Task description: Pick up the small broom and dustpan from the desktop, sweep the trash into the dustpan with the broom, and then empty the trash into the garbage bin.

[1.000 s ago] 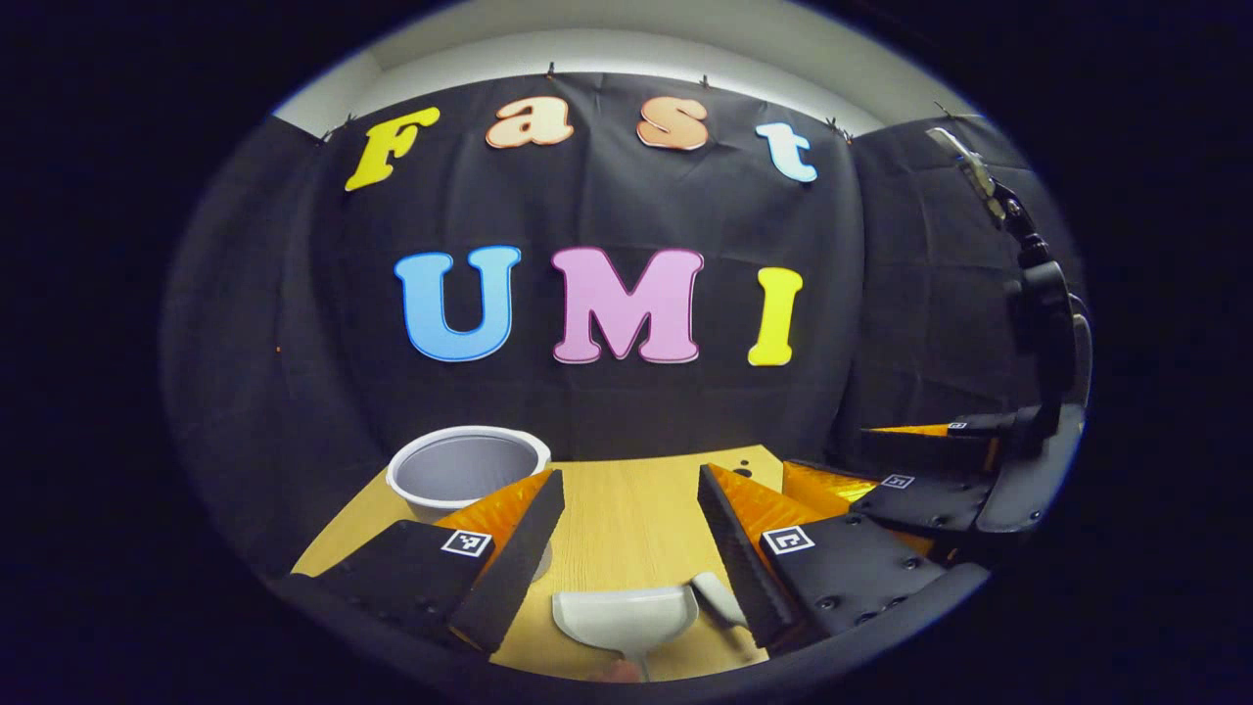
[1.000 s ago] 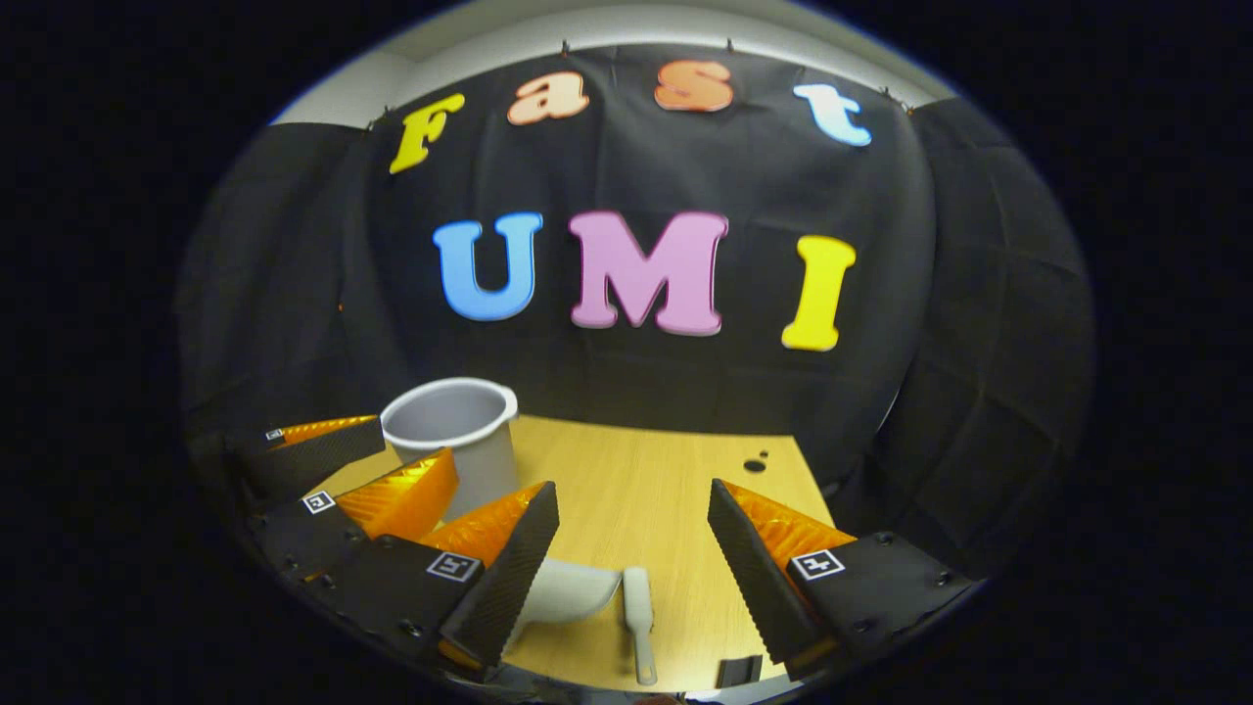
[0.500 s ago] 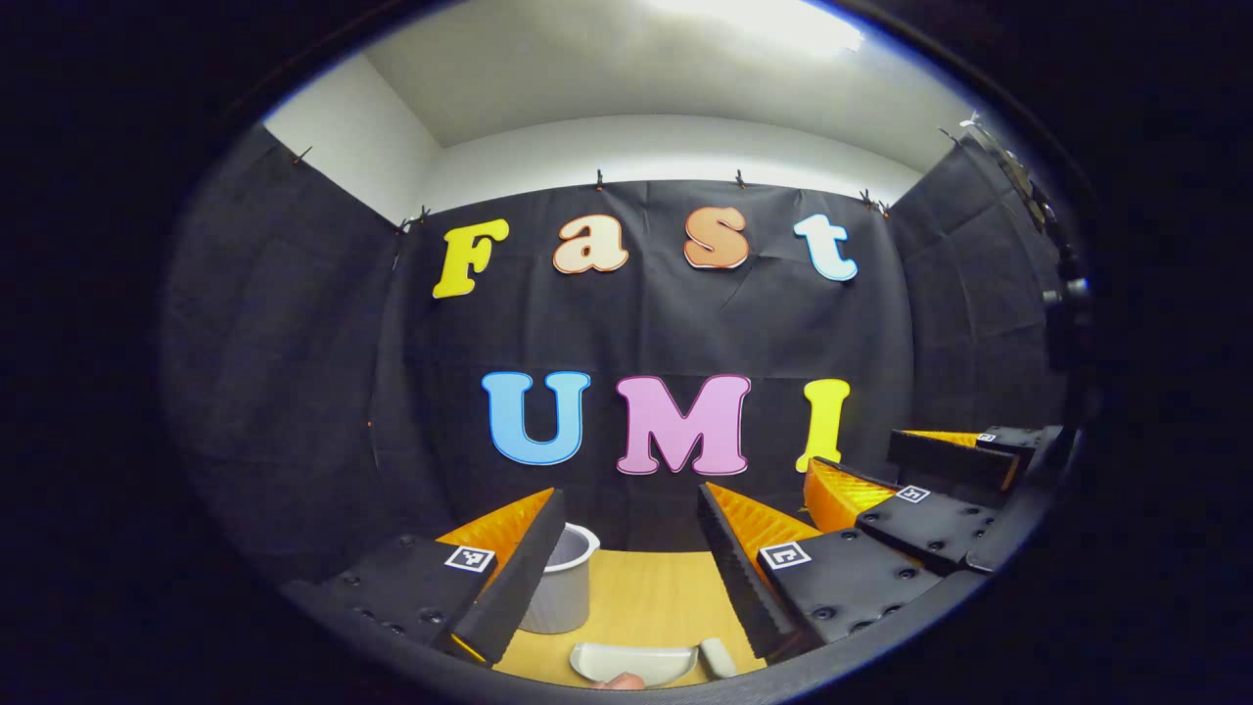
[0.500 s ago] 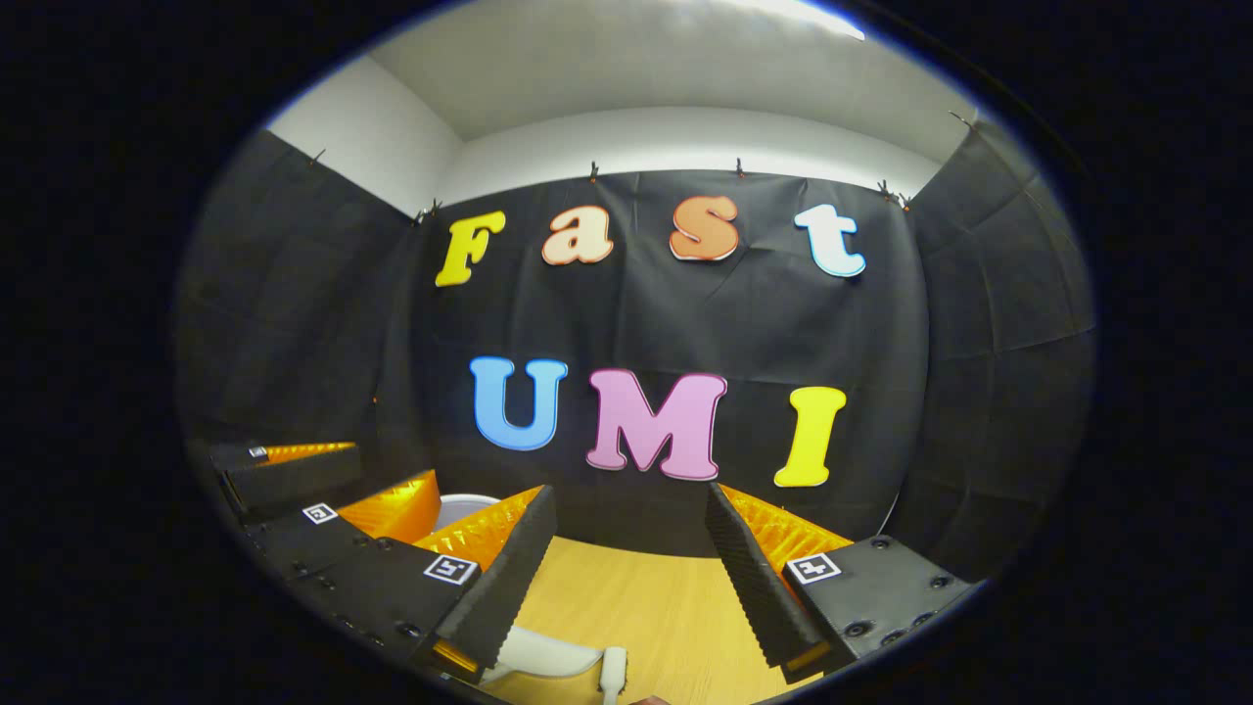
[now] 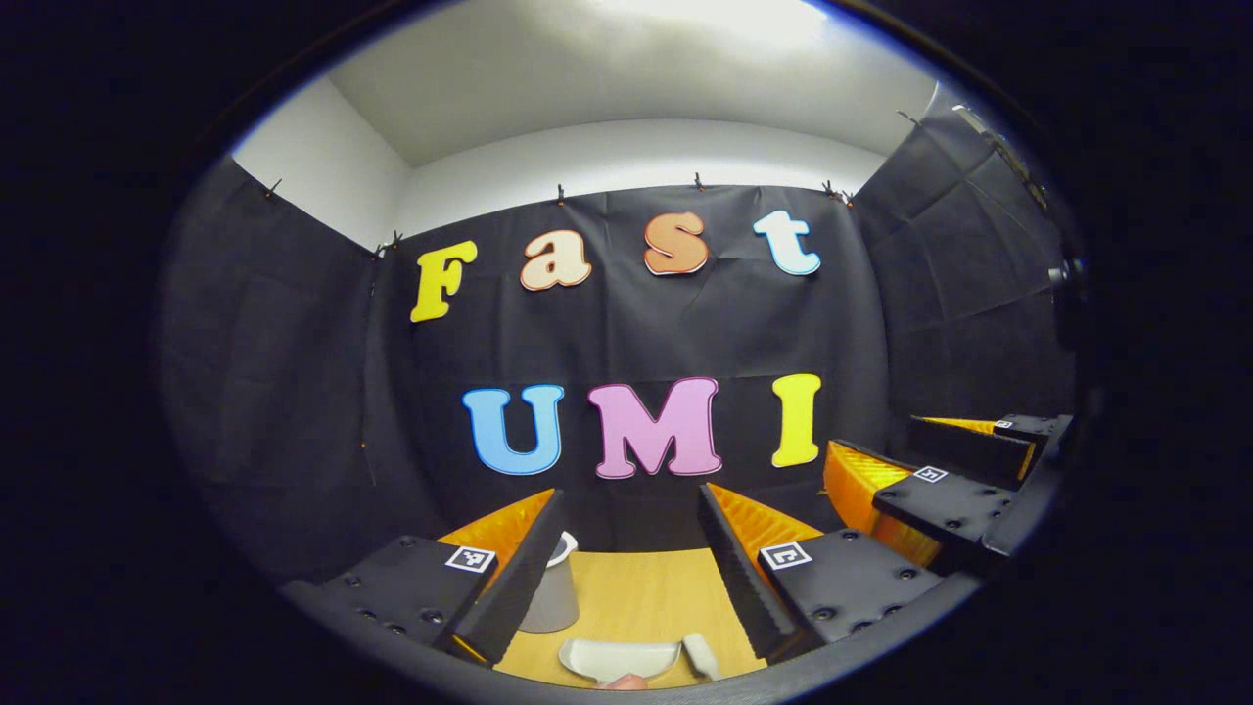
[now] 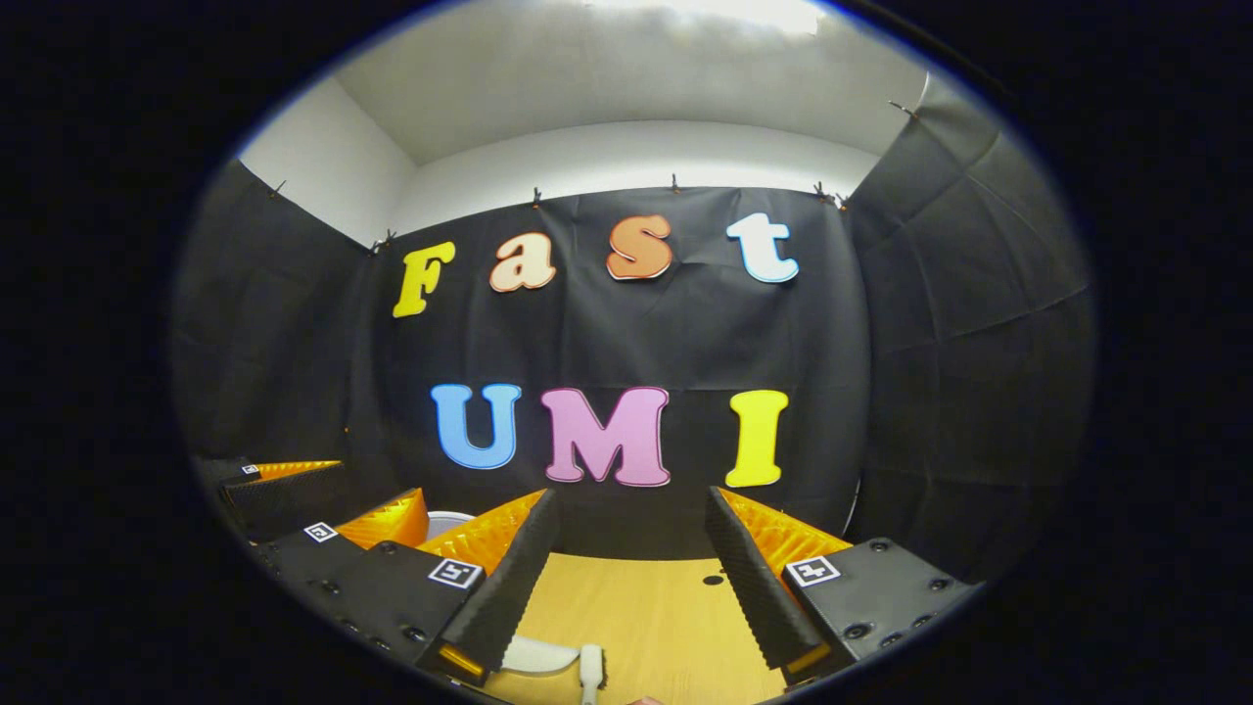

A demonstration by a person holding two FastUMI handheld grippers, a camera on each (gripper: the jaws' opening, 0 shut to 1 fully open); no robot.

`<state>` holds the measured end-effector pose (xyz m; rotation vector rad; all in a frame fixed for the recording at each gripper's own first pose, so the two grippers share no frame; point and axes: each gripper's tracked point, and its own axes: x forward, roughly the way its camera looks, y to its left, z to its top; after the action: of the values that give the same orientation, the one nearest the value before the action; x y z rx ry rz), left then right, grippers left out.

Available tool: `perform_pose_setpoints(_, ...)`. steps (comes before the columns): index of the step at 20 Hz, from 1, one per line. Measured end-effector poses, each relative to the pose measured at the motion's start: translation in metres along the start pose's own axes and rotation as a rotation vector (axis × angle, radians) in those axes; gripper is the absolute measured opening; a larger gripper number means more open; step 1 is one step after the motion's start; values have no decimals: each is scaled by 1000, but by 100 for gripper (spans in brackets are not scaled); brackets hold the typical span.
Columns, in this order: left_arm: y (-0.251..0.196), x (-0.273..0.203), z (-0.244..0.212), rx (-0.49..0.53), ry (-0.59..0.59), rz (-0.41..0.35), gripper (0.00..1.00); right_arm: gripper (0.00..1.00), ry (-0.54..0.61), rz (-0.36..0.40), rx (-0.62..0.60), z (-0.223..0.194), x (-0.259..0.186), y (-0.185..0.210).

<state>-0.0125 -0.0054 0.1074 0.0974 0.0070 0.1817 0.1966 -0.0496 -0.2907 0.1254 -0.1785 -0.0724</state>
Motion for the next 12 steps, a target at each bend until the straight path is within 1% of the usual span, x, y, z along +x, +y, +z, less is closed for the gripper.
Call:
perform_pose_setpoints(1, -7, 3, -1, -11, 5, -26, 81, 96, -10, -17, -7, 3, 0, -4)
perform_pose_setpoints(2, -11, 5, -2, -20, 18, -51, 81, 92, -10, -34, -18, 4, 1, -7)
perform_pose_setpoints(3, -14, 8, -4, -24, 28, -70, 80, 96, -6, -42, -27, 3, 2, -6)
perform_pose_setpoints(4, -10, 10, -3, -19, 26, -80, 81, 96, -4, -42, -41, 4, 1, -3)
perform_pose_setpoints(5, -8, 8, 1, -12, 15, -86, 81, 96, -3, -35, -58, 4, 1, 3)
perform_pose_setpoints(6, -3, 6, 5, -2, 1, -87, 81, 92, -9, -36, -79, 5, 1, 6)
perform_pose_setpoints(7, 3, 8, 5, 6, -6, -83, 81, 96, -14, -43, -92, 7, 1, 7)
perform_pose_setpoints(8, 9, 8, 4, 13, -9, -84, 81, 96, -20, -54, -94, 8, 1, 10)
perform_pose_setpoints(9, 13, 12, 2, 9, -6, -89, 81, 92, -20, -62, -92, 7, 1, 13)
perform_pose_setpoints(12, 28, 19, -3, -17, 4, -97, 81, 92, -12, -57, -73, 5, 3, 29)
